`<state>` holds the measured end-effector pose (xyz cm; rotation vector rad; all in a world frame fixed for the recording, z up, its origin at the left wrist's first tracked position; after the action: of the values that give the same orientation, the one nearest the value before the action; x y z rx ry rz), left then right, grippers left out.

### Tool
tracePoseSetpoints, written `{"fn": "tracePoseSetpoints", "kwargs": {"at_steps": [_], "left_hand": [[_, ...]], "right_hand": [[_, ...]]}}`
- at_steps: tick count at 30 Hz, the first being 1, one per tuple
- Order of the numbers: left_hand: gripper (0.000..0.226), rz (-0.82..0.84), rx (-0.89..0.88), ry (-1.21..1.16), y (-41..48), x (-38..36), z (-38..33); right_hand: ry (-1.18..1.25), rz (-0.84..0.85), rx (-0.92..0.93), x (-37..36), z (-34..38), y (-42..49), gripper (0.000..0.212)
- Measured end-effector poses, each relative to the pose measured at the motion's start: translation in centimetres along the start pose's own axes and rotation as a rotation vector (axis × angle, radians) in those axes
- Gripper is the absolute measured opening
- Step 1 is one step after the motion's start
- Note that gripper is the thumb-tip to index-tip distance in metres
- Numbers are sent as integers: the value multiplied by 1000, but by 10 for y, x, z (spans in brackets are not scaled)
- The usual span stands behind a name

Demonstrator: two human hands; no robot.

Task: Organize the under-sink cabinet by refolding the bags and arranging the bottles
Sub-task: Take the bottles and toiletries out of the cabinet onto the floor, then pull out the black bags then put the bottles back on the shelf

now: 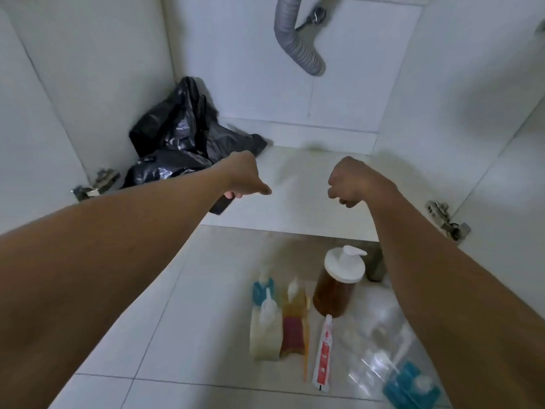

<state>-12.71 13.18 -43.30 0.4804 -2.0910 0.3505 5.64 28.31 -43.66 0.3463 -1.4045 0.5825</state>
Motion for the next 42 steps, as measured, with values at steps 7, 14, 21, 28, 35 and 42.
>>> {"fn": "tracePoseSetpoints", "kwargs": {"at_steps": [7,14,21,28,35,42], "left_hand": [[53,-450,144,6,18,107,116],[94,-630,316,-233,59,108,215],[131,-476,299,-598,113,66,264],[149,-302,346,-564,135,52,288],[63,-191,361,-309,130,47,275],[75,-194,183,-199,134,37,282]], "right_hand": [[201,-79,275,-14,160,42,20],[427,-143,264,-83,240,118,49],[561,41,223,-132,284,180,104],[469,211,372,-154,318,207,120],[385,146,396,-153,316,202,94],[-28,-33,377,-164,321,207,95]]}}
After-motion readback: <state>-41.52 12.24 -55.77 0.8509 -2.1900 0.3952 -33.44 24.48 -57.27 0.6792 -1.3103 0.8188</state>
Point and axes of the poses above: each hand's wrist, its own y-axis towards the middle knuckle, its own x-axis out of the back of the hand, z = x × y, the point moved 5 cm from there along y, towards the middle knuckle, and after that the axes turned 11 degrees about -y, right-handed, at the moved point
